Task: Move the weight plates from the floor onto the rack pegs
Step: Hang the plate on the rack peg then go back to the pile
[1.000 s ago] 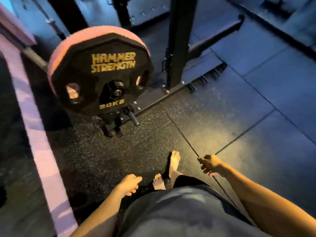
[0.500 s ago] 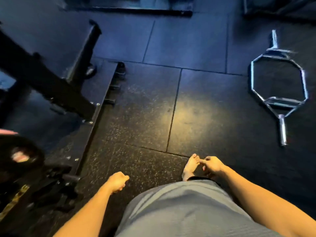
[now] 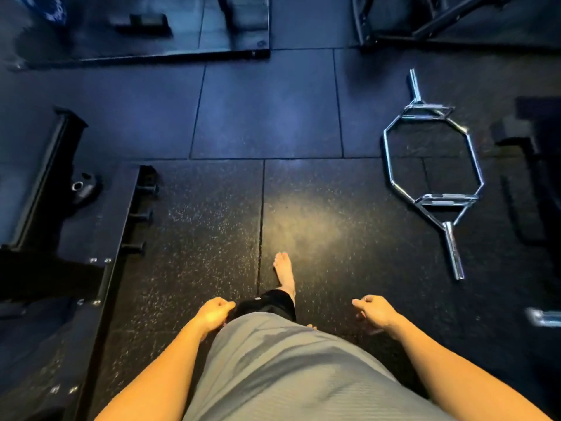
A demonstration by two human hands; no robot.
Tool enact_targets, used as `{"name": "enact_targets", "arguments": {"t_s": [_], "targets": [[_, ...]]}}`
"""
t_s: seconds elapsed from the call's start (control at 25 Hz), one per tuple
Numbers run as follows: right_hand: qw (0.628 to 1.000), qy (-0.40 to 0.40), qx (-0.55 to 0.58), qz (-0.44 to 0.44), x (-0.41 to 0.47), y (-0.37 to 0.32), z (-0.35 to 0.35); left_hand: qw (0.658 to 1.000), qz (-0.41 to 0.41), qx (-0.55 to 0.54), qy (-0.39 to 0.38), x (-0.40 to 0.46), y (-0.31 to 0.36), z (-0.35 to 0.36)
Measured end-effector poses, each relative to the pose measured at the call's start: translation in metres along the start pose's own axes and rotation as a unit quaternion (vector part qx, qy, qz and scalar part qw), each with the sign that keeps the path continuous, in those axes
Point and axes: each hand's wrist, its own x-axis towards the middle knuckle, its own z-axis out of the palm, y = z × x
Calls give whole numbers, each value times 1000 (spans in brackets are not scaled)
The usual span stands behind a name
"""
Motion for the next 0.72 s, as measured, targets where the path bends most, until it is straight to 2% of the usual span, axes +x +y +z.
{"name": "enact_targets", "arguments": {"t_s": [0.24,0.4,0.52,0.72], "targets": [[999,28,4,36,79,-102,-84,995,-7,78,-64,90,122,-73],[996,83,18,-2,134,-215,-151,997,51,55,-36,155,244,-147],[996,86,23,0,177,-299,-180,997,75,18,-17,196,327,-198],[999,45,1,-14,260,-436,-231,998,24,-59,-7,269,405,-256]]}}
